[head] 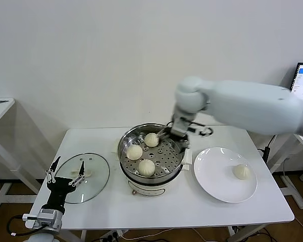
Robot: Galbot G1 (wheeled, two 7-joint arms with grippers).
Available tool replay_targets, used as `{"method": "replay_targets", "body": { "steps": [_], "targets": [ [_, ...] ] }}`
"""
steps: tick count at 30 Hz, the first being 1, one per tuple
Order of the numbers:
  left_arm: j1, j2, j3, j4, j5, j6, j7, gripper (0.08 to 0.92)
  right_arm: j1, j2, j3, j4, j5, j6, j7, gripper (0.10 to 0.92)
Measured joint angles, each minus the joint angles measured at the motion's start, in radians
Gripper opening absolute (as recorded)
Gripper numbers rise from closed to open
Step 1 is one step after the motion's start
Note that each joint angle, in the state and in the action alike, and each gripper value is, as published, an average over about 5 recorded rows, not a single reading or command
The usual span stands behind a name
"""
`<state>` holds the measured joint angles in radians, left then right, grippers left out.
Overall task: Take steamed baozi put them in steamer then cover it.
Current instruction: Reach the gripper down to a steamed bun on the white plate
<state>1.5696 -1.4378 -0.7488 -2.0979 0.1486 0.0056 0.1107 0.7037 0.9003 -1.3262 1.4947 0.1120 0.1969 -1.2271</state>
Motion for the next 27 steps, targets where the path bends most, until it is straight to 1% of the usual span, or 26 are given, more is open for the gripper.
{"method": "replay_targets", "body": {
  "steps": [6, 12, 19, 27],
  "targets": [
    [0.002, -0.001, 0.008, -0.004, 0.001, 0.002, 0.0, 0.823, -0.068, -0.154, 0.061, -0.038, -0.001, -0.146, -0.049, 0.823],
    [0.002, -0.004, 0.016, -0.007, 0.001, 0.007, -0.003, 0.823, -0.219, -0.254, 0.199, -0.098, -0.075, -0.242, -0.08, 0.823],
    [0.003, -0.008, 0.017, -0.004, 0.003, 0.008, -0.003, 0.823, -0.42, -0.301, 0.387, -0.189, -0.188, -0.295, -0.096, 0.823],
    [0.0, -0.01, 0.022, -0.003, 0.008, 0.011, -0.006, 0.823, -0.626, -0.303, 0.593, -0.29, -0.315, -0.307, -0.09, 0.823]
  ]
}}
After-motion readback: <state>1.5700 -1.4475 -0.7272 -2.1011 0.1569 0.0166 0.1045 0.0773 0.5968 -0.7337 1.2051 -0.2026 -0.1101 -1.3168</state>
